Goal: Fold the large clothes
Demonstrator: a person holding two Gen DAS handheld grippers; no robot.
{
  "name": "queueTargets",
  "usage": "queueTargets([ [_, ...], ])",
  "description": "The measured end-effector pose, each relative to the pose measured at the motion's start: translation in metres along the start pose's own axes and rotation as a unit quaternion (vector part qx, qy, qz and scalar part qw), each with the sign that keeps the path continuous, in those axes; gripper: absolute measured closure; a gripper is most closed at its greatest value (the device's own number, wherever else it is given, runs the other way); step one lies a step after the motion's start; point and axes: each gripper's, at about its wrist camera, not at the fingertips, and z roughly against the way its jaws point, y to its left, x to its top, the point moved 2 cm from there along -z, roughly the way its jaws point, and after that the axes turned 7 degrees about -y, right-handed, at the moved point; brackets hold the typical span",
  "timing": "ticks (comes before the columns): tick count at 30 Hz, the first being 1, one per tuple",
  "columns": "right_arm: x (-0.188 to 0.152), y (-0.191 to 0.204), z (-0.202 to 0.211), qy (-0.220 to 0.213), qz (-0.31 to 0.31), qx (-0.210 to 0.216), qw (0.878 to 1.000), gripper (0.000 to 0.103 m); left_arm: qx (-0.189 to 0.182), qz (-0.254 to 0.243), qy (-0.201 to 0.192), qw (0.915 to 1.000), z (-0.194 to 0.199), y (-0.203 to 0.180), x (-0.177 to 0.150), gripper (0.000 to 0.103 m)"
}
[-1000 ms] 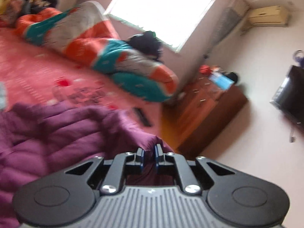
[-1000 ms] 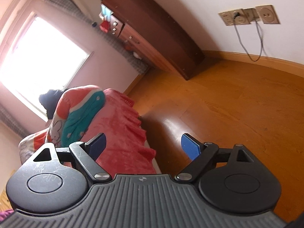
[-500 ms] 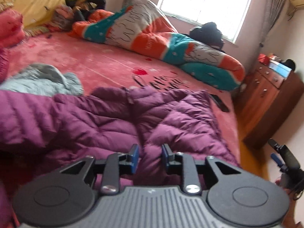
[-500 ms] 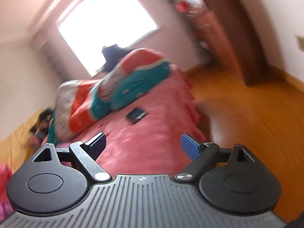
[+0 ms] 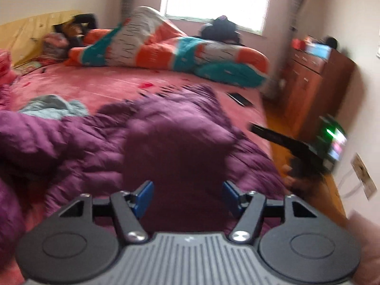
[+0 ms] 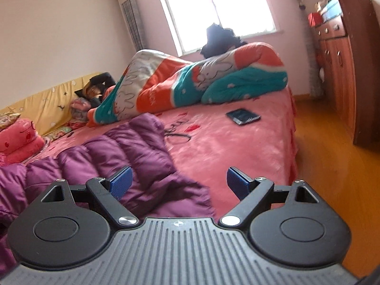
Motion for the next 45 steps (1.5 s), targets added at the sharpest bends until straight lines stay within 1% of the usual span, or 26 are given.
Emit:
queueTargets([
  [2, -0.003, 0.005, -0.004, 0.006, 0.000, -0.001, 1.000, 0.000, 0.011, -0.014, -0.007, 0.9998, -0.003, -0.022, -0.012, 0.039],
  [3, -0.005, 0.006, 0.004, 0.007, 0.000, 0.000, 1.000, 0.000, 0.018, -0.017, -0.010, 0.9996, -0.006, -0.031, -0.018, 0.039],
  [5, -0.006, 0.007, 0.002, 0.011, 0.004, 0.003, 1.000, 0.000, 0.034, -0.018, -0.009, 0.9992, -0.014, -0.048, -0.028, 0.038],
  [6, -0.007, 0.008, 0.003, 0.012, 0.007, 0.002, 1.000, 0.000, 0.042, -0.025, -0.010, 0.9988, -0.018, -0.055, -0.032, 0.035],
  [8, -0.011, 0.007, 0.003, 0.016, 0.009, 0.003, 1.000, 0.000, 0.087, -0.042, -0.012, 0.9953, -0.030, -0.066, -0.040, 0.035],
  [10, -0.011, 0.005, 0.004, 0.018, 0.003, 0.011, 1.000, 0.000, 0.114, -0.044, -0.014, 0.9924, -0.041, -0.068, -0.044, 0.035],
  [13, -0.014, 0.004, 0.015, 0.020, 0.010, 0.025, 0.999, 0.000, 0.173, -0.061, -0.026, 0.9827, -0.058, -0.068, -0.046, 0.031],
  [14, -0.014, 0.004, 0.015, 0.022, 0.016, 0.027, 0.999, 0.000, 0.193, -0.063, -0.031, 0.9787, -0.062, -0.069, -0.045, 0.026],
  [15, -0.015, 0.003, 0.015, 0.026, 0.021, 0.031, 0.999, 0.000, 0.210, -0.065, -0.034, 0.9749, -0.066, -0.067, -0.043, 0.025],
  [17, -0.016, 0.000, 0.014, 0.036, 0.015, 0.043, 0.998, 0.000, 0.240, -0.078, -0.037, 0.9671, -0.075, -0.062, -0.040, 0.025],
  [21, -0.018, -0.008, 0.008, 0.072, -0.047, 0.098, 0.992, 0.000, 0.260, -0.106, -0.037, 0.9591, -0.080, -0.049, -0.040, 0.024],
  [23, -0.020, -0.007, 0.006, 0.083, -0.056, 0.119, 0.988, 0.000, 0.273, -0.126, -0.041, 0.9528, -0.078, -0.039, -0.040, 0.025],
  [25, -0.023, 0.004, 0.006, 0.090, -0.031, 0.127, 0.987, 0.000, 0.288, -0.151, -0.041, 0.9448, -0.077, -0.030, -0.037, 0.031],
  [27, -0.028, 0.019, 0.006, 0.094, 0.014, 0.131, 0.987, 0.000, 0.301, -0.168, -0.035, 0.9379, -0.076, -0.019, -0.037, 0.040],
  [28, -0.031, 0.027, 0.005, 0.097, 0.036, 0.133, 0.986, 0.000, 0.306, -0.171, -0.029, 0.9361, -0.076, -0.010, -0.037, 0.042],
  [30, -0.037, 0.045, 0.005, 0.100, 0.081, 0.134, 0.983, 0.000, 0.309, -0.169, -0.019, 0.9357, -0.075, 0.002, -0.035, 0.052],
  [33, -0.045, 0.067, 0.003, 0.091, 0.142, 0.105, 0.980, 0.000, 0.317, -0.181, -0.015, 0.9309, -0.072, 0.016, -0.036, 0.061],
  [34, -0.047, 0.072, 0.002, 0.090, 0.156, 0.094, 0.979, 0.000, 0.318, -0.184, -0.013, 0.9301, -0.072, 0.021, -0.037, 0.062],
  [36, -0.049, 0.081, -0.002, 0.091, 0.166, 0.080, 0.979, 0.000, 0.312, -0.182, -0.011, 0.9326, -0.071, 0.026, -0.038, 0.070],
  [37, -0.050, 0.083, -0.005, 0.095, 0.162, 0.081, 0.979, 0.000, 0.310, -0.182, -0.013, 0.9331, -0.070, 0.027, -0.038, 0.071],
  [38, -0.051, 0.086, -0.007, 0.101, 0.153, 0.085, 0.979, 0.000, 0.307, -0.187, -0.015, 0.9329, -0.070, 0.029, -0.038, 0.076],
  [39, -0.051, 0.088, -0.008, 0.107, 0.140, 0.093, 0.980, 0.000, 0.303, -0.192, -0.018, 0.9331, -0.070, 0.031, -0.038, 0.080],
  [40, -0.051, 0.091, -0.012, 0.113, 0.128, 0.103, 0.980, 0.000, 0.300, -0.196, -0.021, 0.9332, -0.070, 0.032, -0.037, 0.082],
  [42, -0.052, 0.097, -0.014, 0.125, 0.115, 0.133, 0.977, 0.000, 0.296, -0.199, -0.030, 0.9339, -0.069, 0.035, -0.033, 0.088],
  [43, -0.054, 0.101, -0.016, 0.131, 0.118, 0.145, 0.974, 0.000, 0.294, -0.197, -0.034, 0.9346, -0.067, 0.036, -0.031, 0.089],
  [45, -0.060, 0.114, -0.018, 0.137, 0.144, 0.160, 0.967, 0.000, 0.294, -0.193, -0.045, 0.9352, -0.065, 0.042, -0.025, 0.091],
])
